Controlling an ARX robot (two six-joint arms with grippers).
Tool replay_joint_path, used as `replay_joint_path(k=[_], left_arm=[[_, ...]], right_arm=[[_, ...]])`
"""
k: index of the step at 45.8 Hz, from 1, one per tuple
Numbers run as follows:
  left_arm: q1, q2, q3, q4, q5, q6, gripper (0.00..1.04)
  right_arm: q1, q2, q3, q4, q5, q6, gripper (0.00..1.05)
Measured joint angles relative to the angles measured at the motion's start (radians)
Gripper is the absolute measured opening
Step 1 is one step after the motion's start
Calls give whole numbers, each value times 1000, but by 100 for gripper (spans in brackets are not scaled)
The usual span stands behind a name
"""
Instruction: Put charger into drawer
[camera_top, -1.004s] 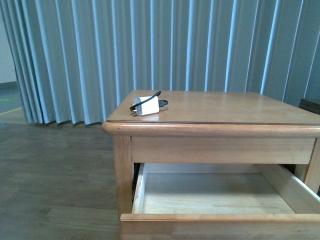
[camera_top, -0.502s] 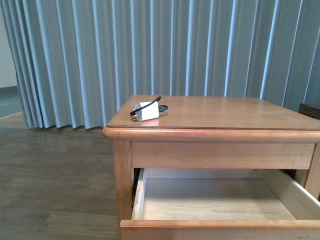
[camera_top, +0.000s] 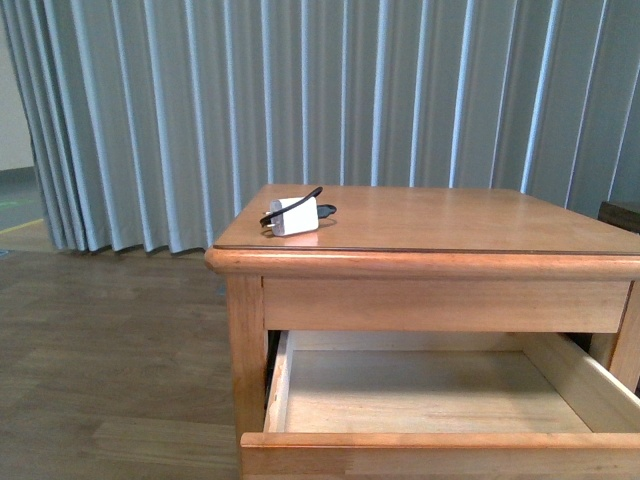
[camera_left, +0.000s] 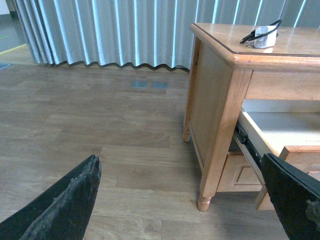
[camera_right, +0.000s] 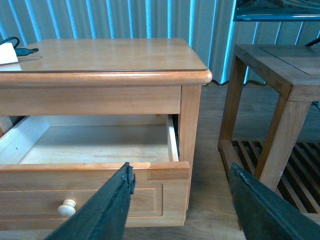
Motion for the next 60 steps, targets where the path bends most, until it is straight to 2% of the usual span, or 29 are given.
replay_joint_path(k=[8, 11, 25, 26, 27, 32, 33, 35, 37, 52, 60], left_arm=[[0, 0, 0, 0, 0, 0, 99], [0, 0, 0, 0, 0, 0, 99], [0, 0, 0, 0, 0, 0, 99], [-5, 3, -1, 6, -25, 1, 99], [-30, 21, -3, 41, -104, 4, 99], [-214, 190, -4, 354, -648, -1, 99], [-237, 229, -2, 398, -742, -6, 99], [-252, 308, 0, 448, -863, -17, 99], [-250, 377, 3, 476, -857, -29, 99], [-185, 868, 265, 534, -478, -142, 99], [-179, 1044, 415, 528, -324, -166, 99]], right_arm=[[2, 0, 0, 0, 1, 1, 98], [2, 0, 0, 0, 1, 0, 96], [2, 0, 0, 0, 1, 0, 96], [2, 0, 0, 0, 1, 0, 96], [2, 0, 0, 0, 1, 0, 96], [2, 0, 0, 0, 1, 0, 96], [2, 0, 0, 0, 1, 0, 96], [2, 0, -1, 0, 1, 1, 96], [2, 0, -1, 0, 1, 1, 96], [2, 0, -1, 0, 1, 0, 96], [2, 0, -1, 0, 1, 0, 96]])
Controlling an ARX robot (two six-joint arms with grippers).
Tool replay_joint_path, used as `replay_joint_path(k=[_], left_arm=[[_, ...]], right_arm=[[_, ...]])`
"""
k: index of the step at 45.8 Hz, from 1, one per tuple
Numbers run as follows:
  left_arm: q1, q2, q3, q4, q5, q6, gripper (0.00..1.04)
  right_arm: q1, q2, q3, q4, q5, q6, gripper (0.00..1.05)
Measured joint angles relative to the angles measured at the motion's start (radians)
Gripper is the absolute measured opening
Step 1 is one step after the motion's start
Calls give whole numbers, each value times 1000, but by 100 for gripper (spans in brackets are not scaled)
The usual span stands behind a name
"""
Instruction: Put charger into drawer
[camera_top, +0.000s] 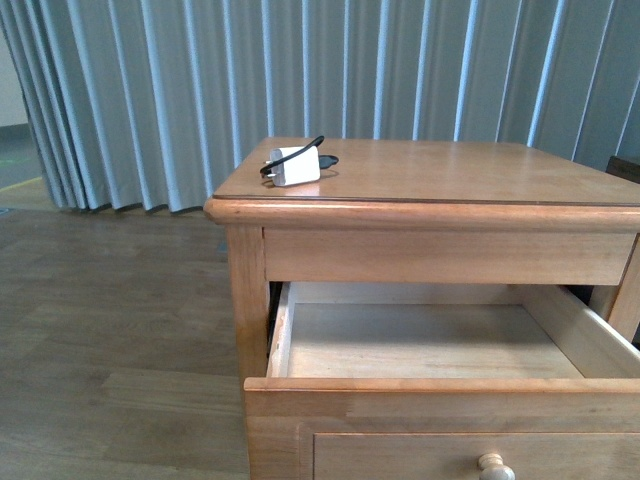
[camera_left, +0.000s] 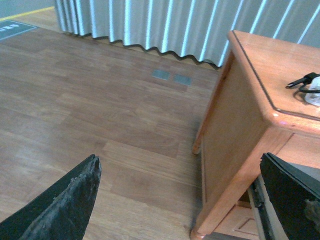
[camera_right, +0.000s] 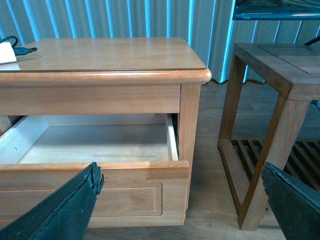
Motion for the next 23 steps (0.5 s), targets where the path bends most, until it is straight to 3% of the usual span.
replay_joint_path(k=[12, 23], left_arm=[[-35, 265, 241, -11, 198, 2, 99], [-40, 478, 456, -34, 281, 11, 99]], right_arm=[[0, 0, 0, 0, 0, 0, 96], [0, 0, 0, 0, 0, 0, 96]])
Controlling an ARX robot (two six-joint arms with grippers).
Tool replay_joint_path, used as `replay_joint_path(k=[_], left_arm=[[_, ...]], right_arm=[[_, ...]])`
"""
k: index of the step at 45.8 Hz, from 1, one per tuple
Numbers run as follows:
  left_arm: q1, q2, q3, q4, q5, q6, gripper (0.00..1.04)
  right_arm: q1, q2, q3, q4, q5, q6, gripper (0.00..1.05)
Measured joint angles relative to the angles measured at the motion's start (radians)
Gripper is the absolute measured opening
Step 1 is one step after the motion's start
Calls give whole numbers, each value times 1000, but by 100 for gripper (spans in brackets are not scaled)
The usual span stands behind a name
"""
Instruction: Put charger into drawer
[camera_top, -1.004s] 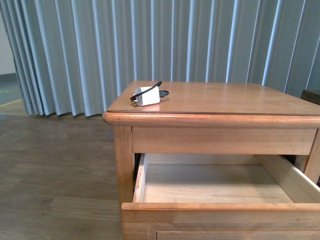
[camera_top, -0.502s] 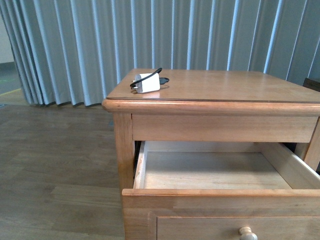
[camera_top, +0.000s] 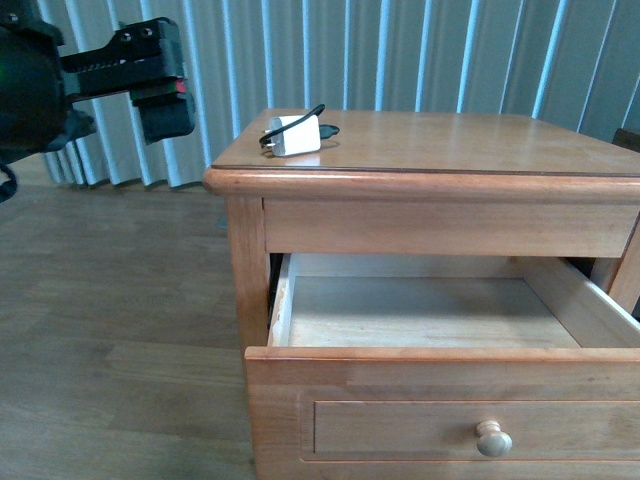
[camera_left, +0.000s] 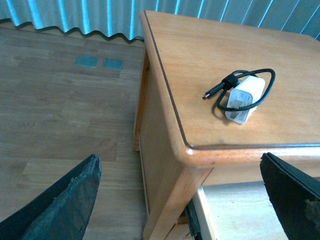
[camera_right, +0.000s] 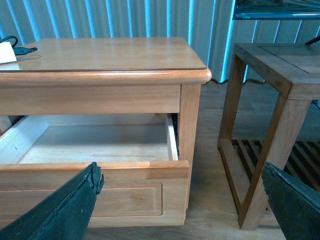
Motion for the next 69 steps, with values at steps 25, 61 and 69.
replay_joint_path(k=[25, 61, 69], left_arm=[[-52, 444, 517, -121, 135, 15, 99], [-104, 598, 724, -167, 180, 20, 46], [-106, 591, 703, -142, 168, 14, 34]], right_arm=[[0, 0, 0, 0, 0, 0, 96], [0, 0, 0, 0, 0, 0, 96], [0, 0, 0, 0, 0, 0, 96]])
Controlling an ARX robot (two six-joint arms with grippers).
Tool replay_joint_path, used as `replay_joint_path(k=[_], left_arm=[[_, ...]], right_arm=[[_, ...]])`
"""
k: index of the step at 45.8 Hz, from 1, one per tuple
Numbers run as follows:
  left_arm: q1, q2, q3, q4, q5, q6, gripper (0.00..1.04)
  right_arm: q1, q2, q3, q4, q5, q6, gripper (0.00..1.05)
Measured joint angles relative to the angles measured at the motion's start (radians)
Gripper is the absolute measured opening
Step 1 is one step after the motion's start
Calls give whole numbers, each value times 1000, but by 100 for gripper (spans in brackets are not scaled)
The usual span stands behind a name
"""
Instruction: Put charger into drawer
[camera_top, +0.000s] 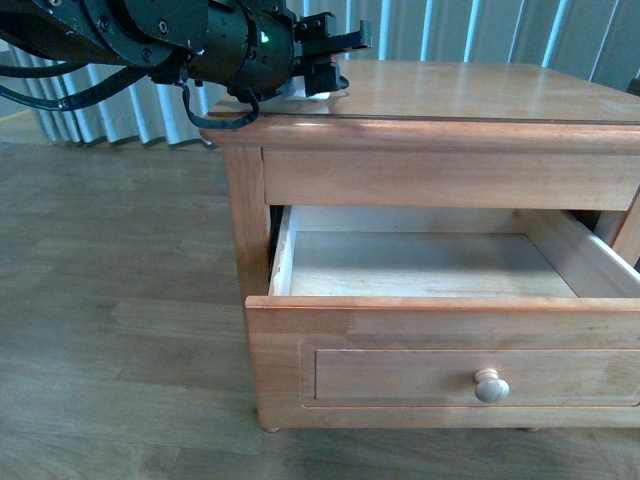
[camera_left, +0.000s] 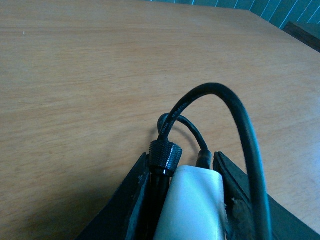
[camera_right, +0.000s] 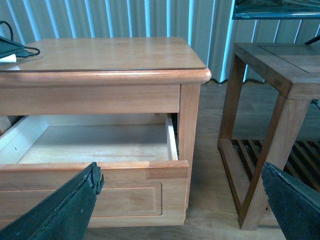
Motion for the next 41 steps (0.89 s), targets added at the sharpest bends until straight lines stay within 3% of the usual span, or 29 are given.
replay_joint_path(k=[11, 41], left_arm=[[-31, -69, -95, 65, 1, -19, 34], [-263, -233, -364, 144, 66, -27, 34]], right_arm=[[0, 0, 0, 0, 0, 0, 96], [0, 0, 0, 0, 0, 0, 96]])
